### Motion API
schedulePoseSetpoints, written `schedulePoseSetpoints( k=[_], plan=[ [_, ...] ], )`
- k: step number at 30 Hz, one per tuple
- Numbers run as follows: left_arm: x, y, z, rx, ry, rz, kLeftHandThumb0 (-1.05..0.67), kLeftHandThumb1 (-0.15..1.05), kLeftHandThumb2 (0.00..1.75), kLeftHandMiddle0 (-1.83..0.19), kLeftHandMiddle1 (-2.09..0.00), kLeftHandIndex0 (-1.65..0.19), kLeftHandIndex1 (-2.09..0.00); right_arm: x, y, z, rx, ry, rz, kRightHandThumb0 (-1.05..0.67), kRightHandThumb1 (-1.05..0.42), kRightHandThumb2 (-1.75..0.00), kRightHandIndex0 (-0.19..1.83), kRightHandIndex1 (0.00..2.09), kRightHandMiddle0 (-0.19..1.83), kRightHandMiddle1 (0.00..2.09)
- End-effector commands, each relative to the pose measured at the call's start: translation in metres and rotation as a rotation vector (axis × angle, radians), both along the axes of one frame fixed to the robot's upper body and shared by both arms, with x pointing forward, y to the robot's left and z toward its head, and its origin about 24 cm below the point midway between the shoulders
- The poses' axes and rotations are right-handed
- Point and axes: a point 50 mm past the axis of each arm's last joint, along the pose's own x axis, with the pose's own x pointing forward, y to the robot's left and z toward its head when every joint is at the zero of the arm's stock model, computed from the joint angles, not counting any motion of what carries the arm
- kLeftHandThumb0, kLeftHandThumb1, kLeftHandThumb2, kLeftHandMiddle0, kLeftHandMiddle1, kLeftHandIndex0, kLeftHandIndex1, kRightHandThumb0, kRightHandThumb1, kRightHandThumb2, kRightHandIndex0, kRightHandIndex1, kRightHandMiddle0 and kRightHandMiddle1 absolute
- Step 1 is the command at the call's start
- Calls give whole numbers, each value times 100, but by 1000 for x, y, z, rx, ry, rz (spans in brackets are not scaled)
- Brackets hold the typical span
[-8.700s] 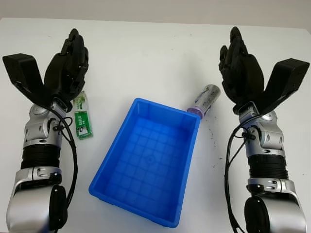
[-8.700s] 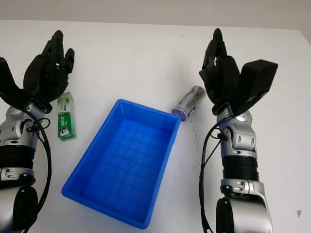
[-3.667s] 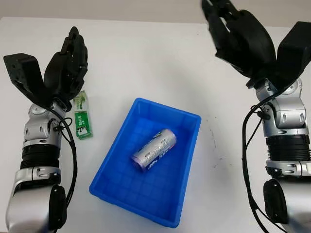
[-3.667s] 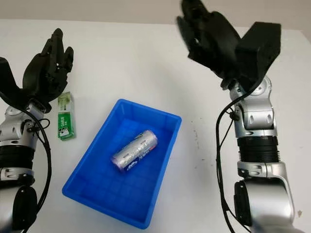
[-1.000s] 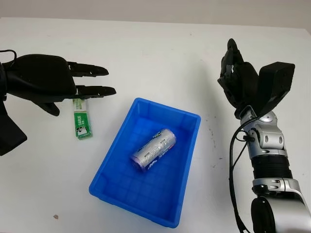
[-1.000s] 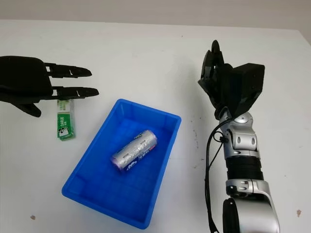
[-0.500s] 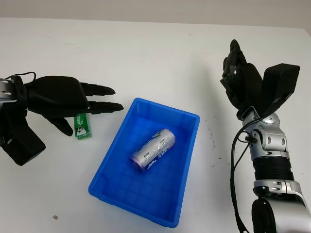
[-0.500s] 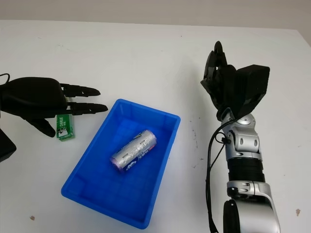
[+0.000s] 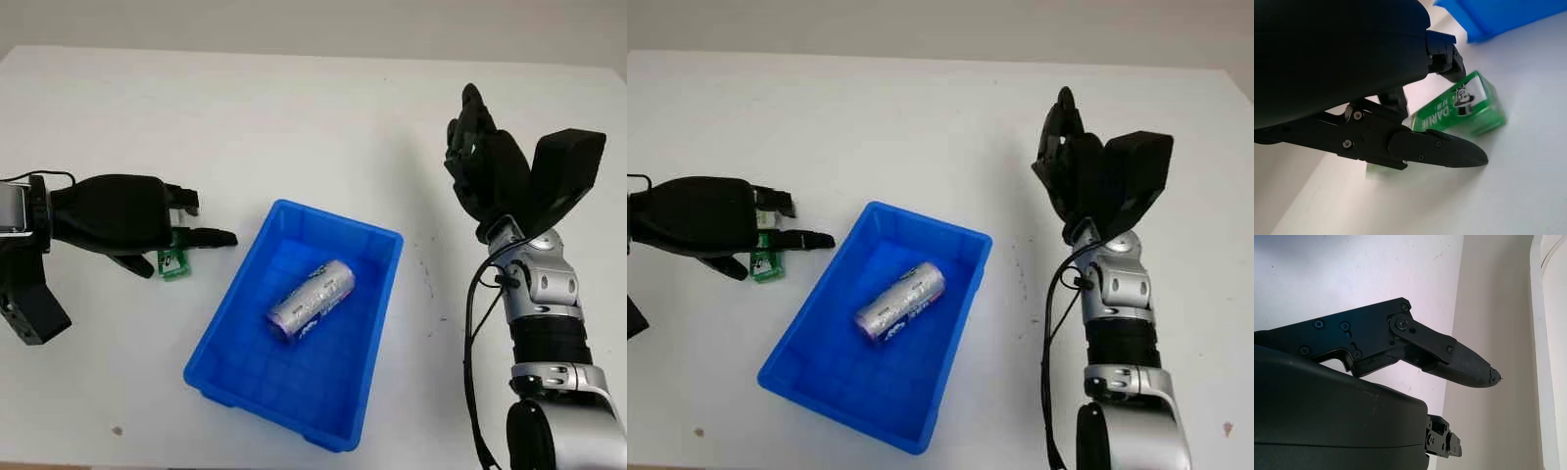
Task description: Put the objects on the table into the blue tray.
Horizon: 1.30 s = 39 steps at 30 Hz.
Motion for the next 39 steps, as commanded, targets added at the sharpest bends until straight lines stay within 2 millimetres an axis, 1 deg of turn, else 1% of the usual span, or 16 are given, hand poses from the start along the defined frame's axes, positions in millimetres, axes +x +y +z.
schedulePoseSetpoints(
  k=[1,4,5,6,7,8,11,14,21,26,28,31,33,36,37,39],
  plan=[
    [4,2,-4,51,-19,-1,-13,105,16,-57,-208,-13,-205,-2,-3,5,0,-25,-1,-69,-105,-84,-19,0,-19,0],
    [8,4,-2,60,-85,-25,-14,105,11,-50,-209,-8,-208,-1,-2,5,-14,-16,3,-67,-105,-86,-19,0,-19,0],
    [9,3,-1,55,-102,-25,-19,105,13,-56,-209,-9,-209,-1,-2,5,-19,-13,2,-66,-105,-86,-19,0,-19,0],
    [11,3,0,44,-103,2,-24,105,18,-60,-209,-12,-209,-1,-1,5,-25,-10,0,-66,-105,-86,-19,0,-19,0],
    [12,2,1,36,-107,16,-30,105,28,-64,-209,-14,-209,-1,-1,5,-26,-8,1,-66,-105,-86,-19,0,-19,0],
    [14,1,3,30,-112,23,-38,105,42,-76,-209,-24,-209,0,-1,5,-26,-8,6,-66,-105,-86,-19,0,-19,0],
    [16,-2,6,-3,-104,65,-47,105,58,-100,-209,-47,-209,0,-1,4,-29,-6,11,-66,-105,-86,-19,0,-19,0],
    [18,-4,7,-22,-92,116,-52,105,59,-117,-209,-58,-209,0,-1,4,-26,-3,18,-65,-105,-87,-19,0,-19,0],
    [23,-11,12,-54,-116,181,-52,105,59,-129,-209,-62,-209,0,-2,3,-30,-2,18,-66,-105,-86,-19,0,-19,0],
    [24,-20,23,-115,-181,100,-51,105,50,-124,-209,-60,-209,1,-1,2,-33,3,18,-67,-105,-86,-19,0,-19,0],
    [25,-23,27,-114,-215,91,-50,105,51,-120,-209,-57,-209,1,-1,2,-38,4,19,-67,-105,-86,-19,0,-19,0],
    [27,-28,34,-161,-216,100,-49,105,47,-117,-209,-47,-209,2,0,1,-38,4,19,-67,-105,-85,-19,0,-19,0],
    [29,-34,41,-180,-204,121,-48,105,50,-114,-209,-42,-209,2,0,1,-37,4,20,-67,-105,-85,-19,0,-19,0],
    [30,-42,51,-234,-180,160,-47,105,51,-108,-209,-39,-209,2,0,1,-38,3,18,-66,-105,-85,-19,0,-19,0],
    [30,-45,55,-262,-181,158,-47,105,52,-98,-209,-35,-209,3,0,1,-37,5,16,-66,-105,-84,-19,0,-19,0],
    [28,-50,62,-313,-217,101,-47,105,49,-95,-209,-40,-209,3,1,1,-37,6,16,-66,-105,-84,-19,0,-19,0]
  ],
)
